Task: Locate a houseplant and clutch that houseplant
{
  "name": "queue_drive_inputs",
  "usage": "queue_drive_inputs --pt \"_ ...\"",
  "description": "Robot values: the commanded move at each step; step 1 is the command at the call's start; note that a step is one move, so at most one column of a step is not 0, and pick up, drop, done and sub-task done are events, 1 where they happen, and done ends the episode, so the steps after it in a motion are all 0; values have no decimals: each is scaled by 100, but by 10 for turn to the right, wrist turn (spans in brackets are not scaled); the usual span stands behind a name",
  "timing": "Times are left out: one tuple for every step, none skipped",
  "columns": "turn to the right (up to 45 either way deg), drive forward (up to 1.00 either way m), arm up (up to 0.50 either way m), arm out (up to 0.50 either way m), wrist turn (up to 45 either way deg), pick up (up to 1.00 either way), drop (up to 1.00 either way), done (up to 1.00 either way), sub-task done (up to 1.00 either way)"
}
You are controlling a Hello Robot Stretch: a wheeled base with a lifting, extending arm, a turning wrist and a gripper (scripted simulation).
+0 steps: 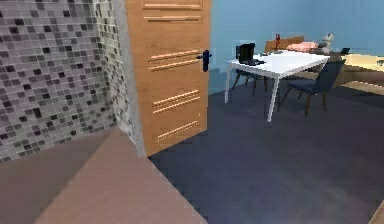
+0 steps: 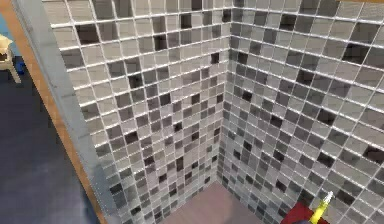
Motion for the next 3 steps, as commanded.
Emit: queue_drive_inputs --pt "30 0 0 0 0 0 0 0 0" --pt "-450 0 0 0 0 0 0 0 0" --pt "0 5 0 0 0 0 0 0 0"
